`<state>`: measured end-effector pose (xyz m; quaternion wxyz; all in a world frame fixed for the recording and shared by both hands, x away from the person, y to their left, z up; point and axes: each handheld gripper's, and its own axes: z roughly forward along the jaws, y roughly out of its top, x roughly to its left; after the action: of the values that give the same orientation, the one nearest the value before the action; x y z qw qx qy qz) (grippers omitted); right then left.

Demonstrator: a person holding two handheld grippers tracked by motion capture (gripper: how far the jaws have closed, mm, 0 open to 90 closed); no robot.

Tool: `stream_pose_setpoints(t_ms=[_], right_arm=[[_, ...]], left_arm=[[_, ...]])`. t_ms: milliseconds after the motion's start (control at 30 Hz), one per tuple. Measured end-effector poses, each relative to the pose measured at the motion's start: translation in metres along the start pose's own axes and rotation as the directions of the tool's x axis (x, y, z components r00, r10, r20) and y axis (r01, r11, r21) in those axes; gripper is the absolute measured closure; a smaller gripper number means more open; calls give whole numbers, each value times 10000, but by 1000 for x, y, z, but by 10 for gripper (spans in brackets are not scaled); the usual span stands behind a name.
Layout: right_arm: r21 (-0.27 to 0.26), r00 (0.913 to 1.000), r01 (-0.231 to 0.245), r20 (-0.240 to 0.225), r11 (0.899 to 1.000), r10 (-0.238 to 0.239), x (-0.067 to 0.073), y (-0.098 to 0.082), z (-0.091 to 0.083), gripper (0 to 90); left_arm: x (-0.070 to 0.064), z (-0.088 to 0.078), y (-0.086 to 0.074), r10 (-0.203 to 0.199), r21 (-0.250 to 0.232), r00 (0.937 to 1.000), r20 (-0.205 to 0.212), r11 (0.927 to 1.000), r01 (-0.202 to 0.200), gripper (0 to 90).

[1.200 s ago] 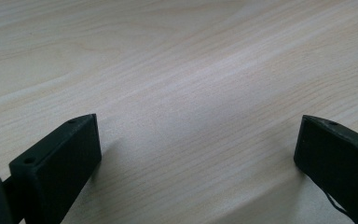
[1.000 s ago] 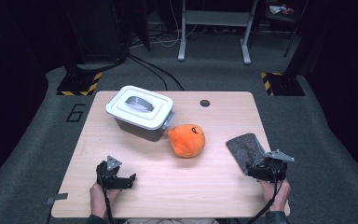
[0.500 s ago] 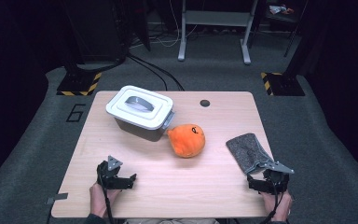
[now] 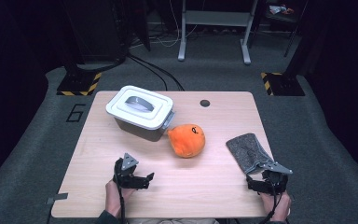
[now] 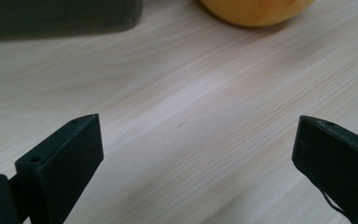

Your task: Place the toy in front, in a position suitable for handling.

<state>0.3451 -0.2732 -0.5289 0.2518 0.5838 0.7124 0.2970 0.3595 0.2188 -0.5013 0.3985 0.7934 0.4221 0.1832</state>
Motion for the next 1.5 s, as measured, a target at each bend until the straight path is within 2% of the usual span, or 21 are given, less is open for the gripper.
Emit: stream_pose_setpoints(t_ms=[33,300,367,400,533,633,700,833,967,1100,1133,1233,1400,1500], right_arm=[[-7,10000,-4,-14,10000,4,0,0,0,15],[-17,10000,-24,-49,10000,24,0,0,0,16],[-27,10000,-4,-49,10000,4,0,0,0,16],[7,10000,-80,-45,10000,80,0,0,0,16],[-44,9999,-103,-36,9999,103,0,0,1,18],[-34,10000,-75,-41,10000,75,0,0,0,18],[-54,10000,-65,-44,10000,65,0,0,0,21],[-18,10000,-89,-38,10000,89,1,0,0,22],[-38,10000,-22,-55,10000,22,0,0,0,23],[-34,10000,-45,-62,10000,45,0,0,0,24],[-34,10000,-74,-56,10000,73,0,0,0,24],[-48,10000,-37,-78,10000,37,0,0,0,25],[-70,9999,-33,-125,10000,32,-1,0,0,34],[-73,9999,-39,-126,10000,38,-1,0,0,35]], left_arm=[[-7,3,8,117,-103,9999,115,9999,-116,21],[-33,26,40,678,-266,9963,523,9974,-665,34],[-37,30,44,679,-289,9960,574,9974,-663,43],[-41,39,50,758,-231,9945,730,9970,-743,46],[-49,54,62,851,-294,9933,783,9961,-830,67],[-52,61,66,868,-295,9929,815,9960,-846,73],[-54,71,72,861,-260,9946,584,9961,-848,90],[-53,78,74,803,-278,9964,252,9964,-796,143],[-51,85,75,715,-297,9974,116,9970,-711,185],[-49,89,74,636,-311,9977,215,9975,-630,213],[-49,90,74,546,-439,9983,217,9976,-536,223],[-48,90,73,516,-471,9985,200,9976,-506,293],[-50,92,73,691,-322,9967,436,9972,-677,518],[-51,93,72,802,-295,9953,552,9965,-786,603]])
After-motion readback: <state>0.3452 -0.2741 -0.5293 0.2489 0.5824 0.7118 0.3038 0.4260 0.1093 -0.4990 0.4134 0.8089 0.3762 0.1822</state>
